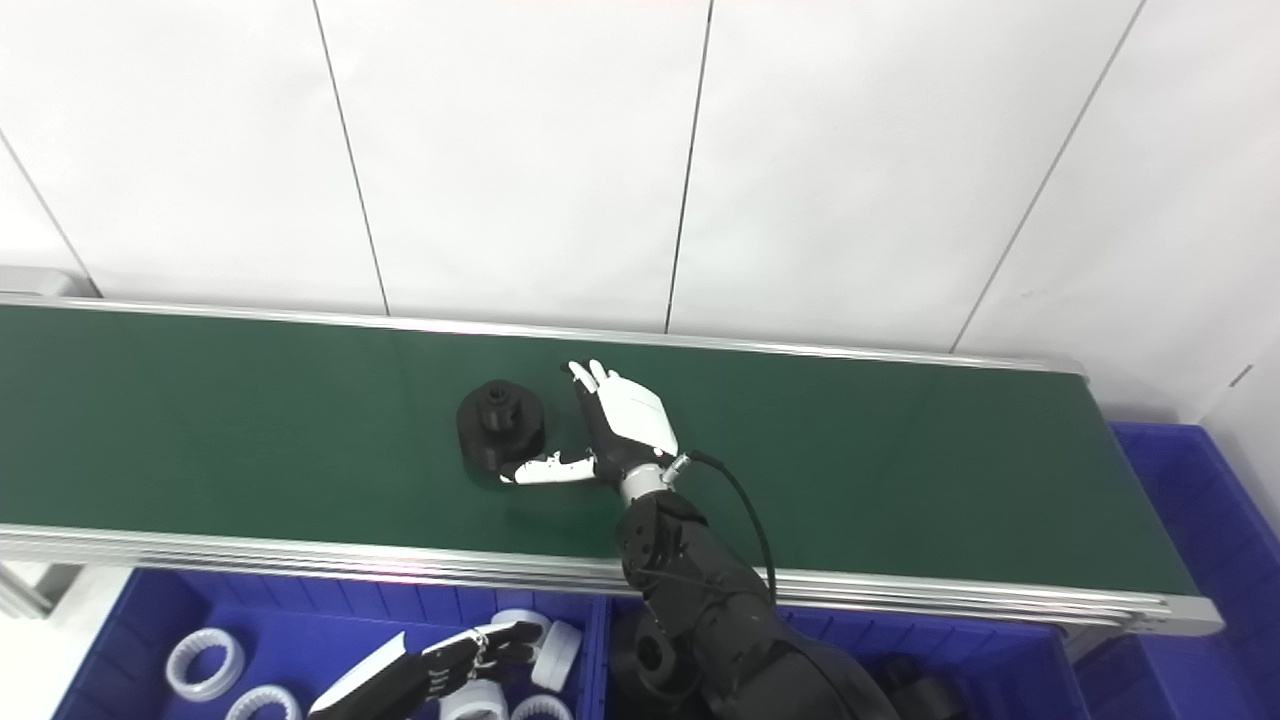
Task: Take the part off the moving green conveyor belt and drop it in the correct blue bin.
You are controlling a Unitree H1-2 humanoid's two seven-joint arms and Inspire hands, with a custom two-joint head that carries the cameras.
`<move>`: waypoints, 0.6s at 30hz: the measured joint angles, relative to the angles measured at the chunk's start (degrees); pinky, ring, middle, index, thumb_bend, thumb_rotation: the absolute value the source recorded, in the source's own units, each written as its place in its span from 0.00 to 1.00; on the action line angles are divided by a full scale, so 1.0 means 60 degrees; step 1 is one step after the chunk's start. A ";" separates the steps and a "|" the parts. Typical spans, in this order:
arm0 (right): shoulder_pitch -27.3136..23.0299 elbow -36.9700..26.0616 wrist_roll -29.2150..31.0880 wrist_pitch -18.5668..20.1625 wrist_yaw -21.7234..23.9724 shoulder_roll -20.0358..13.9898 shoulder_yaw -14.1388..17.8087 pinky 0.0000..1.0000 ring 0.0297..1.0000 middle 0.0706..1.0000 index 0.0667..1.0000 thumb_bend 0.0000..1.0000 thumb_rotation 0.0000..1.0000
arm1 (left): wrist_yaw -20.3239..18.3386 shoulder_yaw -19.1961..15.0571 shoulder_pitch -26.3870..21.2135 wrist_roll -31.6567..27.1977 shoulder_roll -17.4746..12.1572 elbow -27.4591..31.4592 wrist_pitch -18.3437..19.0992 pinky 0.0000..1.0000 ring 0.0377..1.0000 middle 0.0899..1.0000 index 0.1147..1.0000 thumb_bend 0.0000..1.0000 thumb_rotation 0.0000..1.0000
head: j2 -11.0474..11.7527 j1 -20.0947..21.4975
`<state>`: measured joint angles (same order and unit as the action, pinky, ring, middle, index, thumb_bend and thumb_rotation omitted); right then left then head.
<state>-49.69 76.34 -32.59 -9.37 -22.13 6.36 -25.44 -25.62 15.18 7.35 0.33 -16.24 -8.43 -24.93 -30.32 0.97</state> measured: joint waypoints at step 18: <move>-0.0336 0.0740 0.0007 0.1146 -0.1090 0.0464 -0.0276 0.90 0.99 1.00 0.87 1.00 0.51 | -0.0194 -0.0273 0.0724 -0.0250 -0.0326 0.1021 -0.0004 0.83 0.89 0.92 0.88 0.50 0.53 | -0.0220 -0.0205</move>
<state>-51.71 80.78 -32.55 -2.49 -28.67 9.14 -27.10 -26.78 13.54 11.69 -1.17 -18.19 -2.31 -24.95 -31.64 -0.26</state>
